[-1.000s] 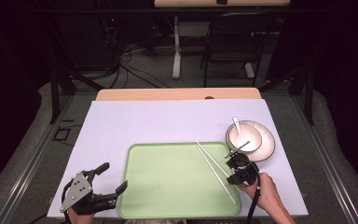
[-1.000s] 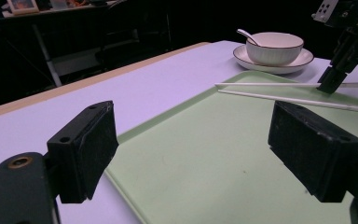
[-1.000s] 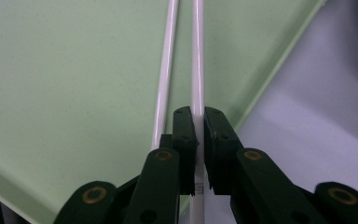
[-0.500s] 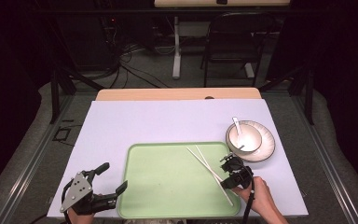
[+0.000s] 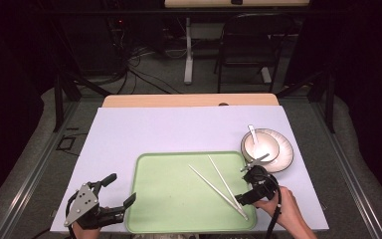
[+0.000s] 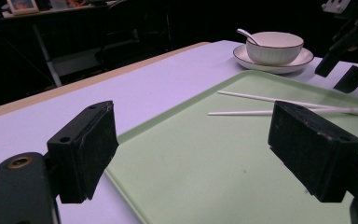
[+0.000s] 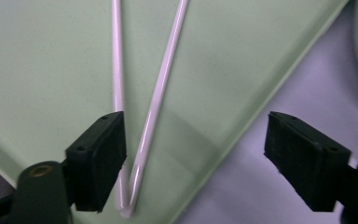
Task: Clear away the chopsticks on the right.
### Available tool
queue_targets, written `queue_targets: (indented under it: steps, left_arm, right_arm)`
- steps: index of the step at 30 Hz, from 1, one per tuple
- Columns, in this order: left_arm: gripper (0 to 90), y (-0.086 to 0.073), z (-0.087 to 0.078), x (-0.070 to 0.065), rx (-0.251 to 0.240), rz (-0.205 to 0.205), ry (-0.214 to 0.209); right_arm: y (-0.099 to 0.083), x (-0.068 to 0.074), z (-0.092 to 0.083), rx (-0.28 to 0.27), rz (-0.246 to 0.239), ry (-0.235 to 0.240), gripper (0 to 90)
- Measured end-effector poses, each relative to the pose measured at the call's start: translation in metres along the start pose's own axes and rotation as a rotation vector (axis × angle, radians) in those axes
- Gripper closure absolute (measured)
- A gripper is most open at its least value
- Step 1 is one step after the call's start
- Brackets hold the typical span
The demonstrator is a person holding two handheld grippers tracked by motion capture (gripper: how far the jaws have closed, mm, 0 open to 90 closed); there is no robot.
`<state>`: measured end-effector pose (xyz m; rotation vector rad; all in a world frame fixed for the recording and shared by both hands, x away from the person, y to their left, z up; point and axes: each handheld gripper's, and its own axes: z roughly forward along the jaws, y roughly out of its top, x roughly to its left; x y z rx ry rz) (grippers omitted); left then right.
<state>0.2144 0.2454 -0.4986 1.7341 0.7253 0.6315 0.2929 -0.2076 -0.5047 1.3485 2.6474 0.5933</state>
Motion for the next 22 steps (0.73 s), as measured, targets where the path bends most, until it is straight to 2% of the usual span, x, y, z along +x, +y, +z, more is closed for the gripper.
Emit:
queue_targets:
  steps: [1,2,3,4,5,6,7,10,11,12,13,14,16,17,18,19,22]
  left_arm:
    - [15.4,0.0,0.001,-0.001,0.005,0.003,0.001]
    - [15.5,0.0,0.001,-0.001,0.005,0.003,0.001]
    - [15.5,0.0,0.001,-0.001,0.005,0.005,-0.002]
    - [15.5,0.0,0.001,-0.001,0.005,0.005,-0.002]
    - [15.5,0.0,0.001,-0.001,0.008,0.004,0.004]
    - [15.4,0.0,0.001,-0.001,0.008,0.004,0.004]
    - [15.4,0.0,0.001,-0.001,0.008,0.003,0.005]
    - [15.4,0.0,0.002,-0.001,0.008,0.002,0.007]
    - [15.5,0.0,0.002,-0.001,0.01,0.001,0.007]
    - [15.5,0.0,0.002,-0.001,0.01,0.001,0.007]
    - [15.4,0.0,0.002,-0.001,0.01,0.001,0.006]
    - [15.5,0.0,0.002,-0.001,0.01,0.001,0.006]
    - [15.5,0.0,0.002,-0.001,0.01,0.003,0.006]
    - [15.5,0.0,0.002,0.0,0.01,0.001,0.008]
    - [15.5,0.0,0.002,0.0,0.01,-0.001,0.008]
    - [15.5,0.0,0.003,0.0,0.014,0.001,0.006]
    - [15.5,0.0,0.003,0.0,0.012,0.005,0.002]
  right_arm:
    - [-0.004,-0.003,-0.007,-0.052,-0.02,-0.012,13.3]
    - [-0.004,-0.003,-0.007,-0.052,-0.02,-0.012,13.3]
    - [-0.01,-0.006,-0.018,-0.126,-0.056,-0.024,9.1]
    - [-0.01,-0.006,-0.018,-0.126,-0.056,-0.024,9.1]
    - [-0.017,-0.009,-0.026,-0.187,-0.09,-0.034,6.3]
    - [-0.022,-0.011,-0.032,-0.222,-0.096,-0.048,4.1]
    - [-0.022,-0.011,-0.032,-0.222,-0.096,-0.048,4.1]
    - [-0.035,-0.015,-0.043,-0.302,-0.12,-0.052,0.0]
    - [-0.047,-0.015,-0.05,-0.367,-0.148,-0.087,0.0]
    - [-0.047,-0.015,-0.05,-0.367,-0.148,-0.087,0.0]
    - [-0.058,-0.015,-0.055,-0.427,-0.159,-0.097,0.0]
    - [-0.058,-0.015,-0.055,-0.427,-0.159,-0.097,0.0]
    - [-0.072,-0.016,-0.059,-0.479,-0.165,-0.105,0.0]
    - [-0.084,-0.015,-0.062,-0.53,-0.173,-0.131,0.0]
    - [-0.084,-0.015,-0.062,-0.53,-0.173,-0.131,0.0]
    - [-0.096,-0.015,-0.065,-0.564,-0.179,-0.137,0.0]
    - [-0.106,-0.013,-0.067,-0.589,-0.186,-0.148,0.0]
